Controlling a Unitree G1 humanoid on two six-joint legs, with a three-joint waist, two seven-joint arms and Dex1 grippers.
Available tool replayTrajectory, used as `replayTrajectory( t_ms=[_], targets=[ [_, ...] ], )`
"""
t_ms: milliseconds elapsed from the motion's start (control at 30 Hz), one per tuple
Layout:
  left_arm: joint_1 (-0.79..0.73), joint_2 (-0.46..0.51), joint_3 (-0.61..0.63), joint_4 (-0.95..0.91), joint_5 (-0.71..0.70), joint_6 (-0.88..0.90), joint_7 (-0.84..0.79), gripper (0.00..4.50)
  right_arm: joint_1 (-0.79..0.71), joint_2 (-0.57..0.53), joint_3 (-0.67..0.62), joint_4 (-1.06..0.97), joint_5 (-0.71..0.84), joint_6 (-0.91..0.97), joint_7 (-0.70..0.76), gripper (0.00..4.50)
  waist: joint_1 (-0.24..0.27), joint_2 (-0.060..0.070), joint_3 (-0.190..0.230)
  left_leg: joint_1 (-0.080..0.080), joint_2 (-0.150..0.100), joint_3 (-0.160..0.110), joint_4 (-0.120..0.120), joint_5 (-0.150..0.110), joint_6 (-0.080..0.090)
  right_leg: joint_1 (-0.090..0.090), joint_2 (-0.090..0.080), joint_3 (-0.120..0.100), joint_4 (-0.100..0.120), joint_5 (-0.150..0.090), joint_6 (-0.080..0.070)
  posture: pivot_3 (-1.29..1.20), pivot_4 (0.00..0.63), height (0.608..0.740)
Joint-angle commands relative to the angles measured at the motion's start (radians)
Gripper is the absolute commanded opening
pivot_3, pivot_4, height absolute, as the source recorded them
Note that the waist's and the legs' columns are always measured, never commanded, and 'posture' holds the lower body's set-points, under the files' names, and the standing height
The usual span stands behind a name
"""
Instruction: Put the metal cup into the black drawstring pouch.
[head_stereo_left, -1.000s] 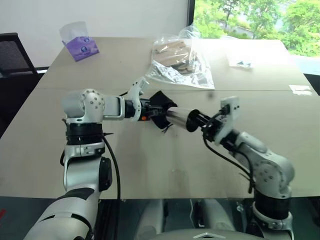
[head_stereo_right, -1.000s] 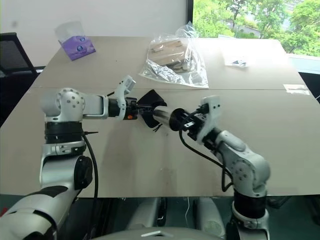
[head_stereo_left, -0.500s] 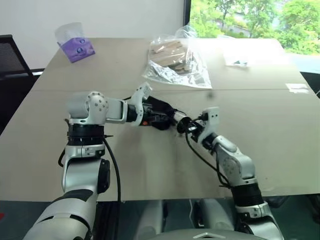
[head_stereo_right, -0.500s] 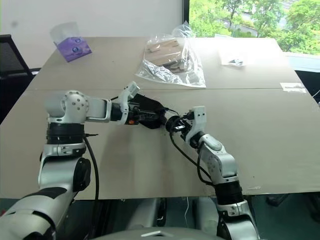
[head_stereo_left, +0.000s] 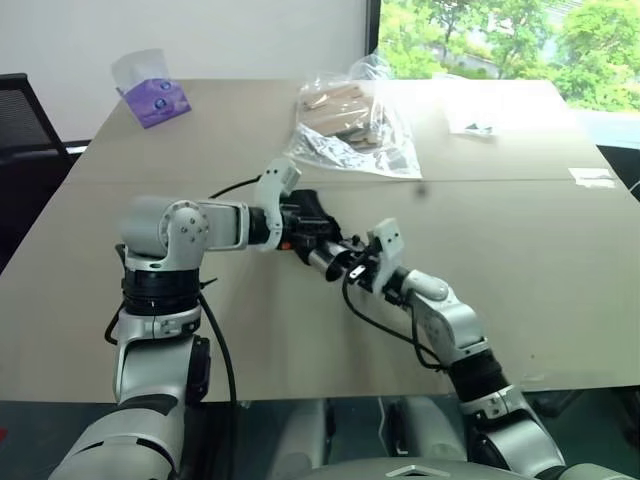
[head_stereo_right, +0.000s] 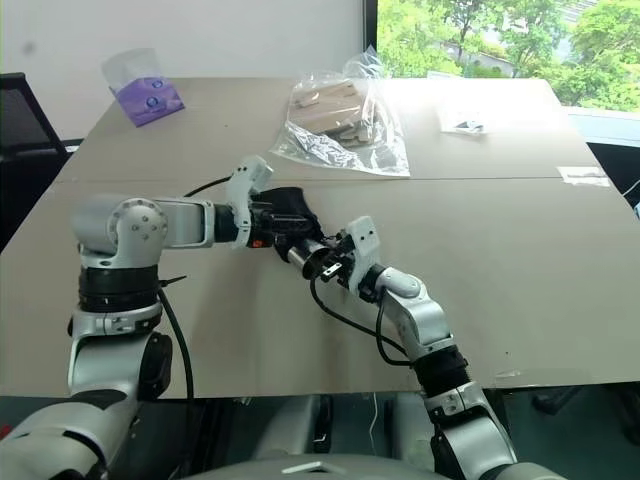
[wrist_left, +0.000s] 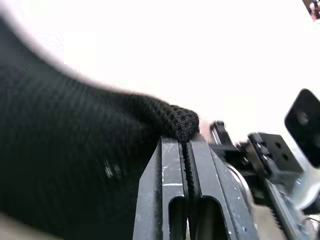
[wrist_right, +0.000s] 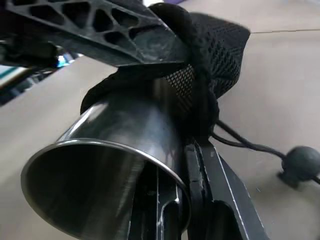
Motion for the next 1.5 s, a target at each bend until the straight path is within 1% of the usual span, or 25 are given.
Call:
replayTrajectory(
  t_ms=[33,200,333,400,467,533,567,633,667,700,800,833,867,900,1033,1067,1133,1200,1300,1367,1400,1500],
  targets=[
    [0.017,0.032,-0.018,-0.055,-0.009,-0.022,-0.029,0.0,-0.06,0.005,-0.045,0.055,0.001,-0.028,-0.008,0.01,0.0,0.0,0.0,0.0,0.0,0.0,0.0,0.0,0.0,0.0,0.0,0.0,0.0,0.0,0.0,0.0,0.15,0.74],
    [0.053,0.017,0.018,-0.141,-0.064,0.041,-0.027,0.0,-0.154,0.073,-0.126,0.22,-0.017,-0.079,-0.155,0.01,0.0,0.0,0.0,0.0,0.0,0.0,-0.001,0.0,0.0,-0.001,-0.002,0.0,0.0,0.0,0.0,0.0,0.15,0.74],
    [0.067,-0.001,0.045,-0.178,-0.076,0.057,-0.009,0.0,-0.184,0.102,-0.11,0.29,-0.054,-0.133,-0.162,0.01,0.0,0.0,0.0,0.0,0.0,0.0,-0.001,0.001,-0.001,-0.001,-0.002,0.0,0.0,0.0,0.0,0.0,0.15,0.74],
    [0.058,-0.019,0.066,-0.182,-0.084,0.083,0.003,0.0,-0.205,0.101,-0.055,0.322,-0.154,-0.223,-0.213,0.01,-0.001,0.0,0.0,0.0,0.0,0.0,-0.001,0.001,-0.001,-0.001,-0.002,0.0,0.001,0.0,0.0,0.0,0.15,0.74],
    [0.051,-0.033,0.079,-0.188,-0.084,0.097,0.014,0.0,-0.242,0.077,0.037,0.378,-0.31,-0.342,-0.287,0.01,-0.001,0.0,0.0,0.0,0.0,0.0,-0.001,0.001,-0.001,-0.001,0.0,0.0,0.001,0.0,0.0,0.0,0.15,0.74],
    [0.045,-0.047,0.091,-0.192,-0.081,0.103,0.023,0.0,-0.261,0.069,0.078,0.419,-0.375,-0.411,-0.306,0.01,-0.003,0.0,0.0,0.0,0.0,0.001,-0.001,0.001,-0.001,-0.001,0.0,0.0,0.001,0.0,0.0,0.0,0.15,0.74],
    [0.038,-0.057,0.1,-0.191,-0.08,0.11,0.03,0.0,-0.267,0.076,0.081,0.436,-0.379,-0.433,-0.302,0.01,-0.002,0.0,0.0,0.0,0.0,0.001,-0.001,0.001,-0.001,-0.002,0.0,0.0,0.001,0.0,0.0,0.0,0.15,0.74],
    [0.02,-0.094,0.136,-0.192,-0.084,0.13,0.056,0.0,-0.295,0.067,0.138,0.485,-0.468,-0.485,-0.337,0.01,-0.002,-0.001,0.0,0.0,0.0,0.0,-0.002,0.001,-0.002,-0.002,0.0,0.0,0.0,0.0,0.0,0.0,0.15,0.74],
    [0.021,-0.11,0.151,-0.201,-0.089,0.136,0.073,0.0,-0.302,0.074,0.141,0.5,-0.478,-0.484,-0.339,0.01,-0.002,-0.001,0.0,0.0,0.0,0.0,-0.003,0.001,-0.002,-0.002,0.0,0.0,0.0,0.0,0.0,0.0,0.15,0.74],
    [0.029,-0.118,0.159,-0.215,-0.097,0.139,0.084,0.0,-0.303,0.102,0.104,0.497,-0.426,-0.449,-0.325,0.01,-0.004,-0.001,0.0,0.0,0.0,0.001,-0.003,0.001,-0.002,-0.002,0.0,0.0,0.0,0.0,0.0,0.0,0.15,0.74],
    [0.09,-0.113,0.135,-0.317,-0.108,0.14,0.09,0.0,-0.322,0.219,-0.131,0.438,-0.095,-0.184,-0.264,0.01,-0.002,-0.002,0.001,0.0,0.001,0.002,-0.004,0.002,-0.003,-0.003,-0.002,0.001,0.0,0.0,0.0,0.0,0.15,0.74],
    [0.105,-0.118,0.134,-0.344,-0.116,0.14,0.092,0.0,-0.338,0.233,-0.178,0.433,-0.034,-0.144,-0.273,0.01,0.001,-0.002,0.001,-0.001,0.001,0.001,-0.005,0.003,-0.004,-0.003,-0.003,0.001,-0.001,0.0,0.0,0.0,0.15,0.74],
    [0.113,-0.129,0.141,-0.36,-0.127,0.14,0.096,0.0,-0.348,0.233,-0.197,0.429,-0.005,-0.121,-0.286,0.01,0.004,-0.002,0.001,-0.001,0.001,0.0,-0.005,0.003,-0.004,-0.002,-0.003,0.0,-0.001,0.0,0.0,0.0,0.15,0.74],
    [0.11,-0.162,0.175,-0.366,-0.146,0.14,0.096,0.0,-0.354,0.218,-0.167,0.429,-0.036,-0.129,-0.294,0.01,0.004,-0.002,0.001,-0.001,0.001,-0.001,-0.005,0.003,-0.004,-0.002,-0.004,-0.001,-0.001,0.0,0.0,0.0,0.15,0.74],
    [0.051,-0.265,0.271,-0.333,-0.198,0.141,0.16,0.0,-0.362,0.078,0.201,0.444,-0.458,-0.419,-0.317,0.01,-0.007,-0.001,0.002,-0.001,0.0,0.002,-0.005,0.002,-0.004,-0.004,-0.003,0.0,-0.001,0.0,0.0,0.0,0.15,0.74],
    [0.036,-0.288,0.291,-0.323,-0.212,0.141,0.179,0.0,-0.363,0.067,0.23,0.449,-0.499,-0.457,-0.321,0.01,-0.005,-0.001,0.003,-0.001,0.0,0.004,-0.006,0.003,-0.004,-0.005,-0.002,0.001,0.0,0.0,0.0,0.0,0.15,0.74],
    [0.026,-0.313,0.306,-0.319,-0.233,0.141,0.207,0.0,-0.366,0.081,0.206,0.445,-0.484,-0.452,-0.314,0.01,-0.001,-0.004,0.002,-0.001,0.0,0.003,-0.006,0.003,-0.004,-0.006,-0.001,0.0,0.001,0.0,0.0,0.0,0.15,0.74],
    [0.036,-0.329,0.307,-0.326,-0.247,0.141,0.23,0.0,-0.368,0.099,0.159,0.42,-0.438,-0.403,-0.294,0.01,-0.001,-0.004,0.002,-0.001,0.001,0.003,-0.006,0.003,-0.004,-0.005,-0.002,0.001,-0.001,0.0,0.0,0.0,0.15,0.74],
    [0.051,-0.367,0.328,-0.329,-0.241,0.141,0.262,0.0,-0.361,0.144,0.051,0.319,-0.275,-0.195,-0.23,0.01,-0.001,-0.006,0.003,-0.002,0.001,0.003,-0.006,0.003,-0.004,-0.005,-0.003,0.001,-0.001,0.0,0.0,0.0,0.15,0.74],
    [0.052,-0.386,0.342,-0.327,-0.236,0.141,0.279,0.0,-0.349,0.146,0.014,0.235,-0.215,-0.081,-0.194,0.01,0.001,-0.006,0.003,-0.002,0.002,0.003,-0.006,0.003,-0.004,-0.005,-0.003,0.001,-0.001,0.0,-0.001,0.0,0.15,0.74],
    [0.047,-0.398,0.355,-0.323,-0.231,0.141,0.287,0.0,-0.342,0.134,0.013,0.192,-0.21,-0.04,-0.187,0.01,0.002,-0.006,0.004,-0.003,0.002,0.002,-0.006,0.003,-0.004,-0.005,-0.003,0.001,-0.001,0.0,0.0,0.0,0.15,0.74],
    [0.015,-0.439,0.438,-0.272,-0.234,0.14,0.302,0.0,-0.328,0.017,0.123,0.108,-0.355,-0.063,-0.159,0.01,0.007,-0.006,0.004,-0.003,0.001,0.001,-0.006,0.003,-0.004,-0.005,-0.003,0.0,-0.002,0.0,0.0,0.0,0.15,0.74]
  ],
)
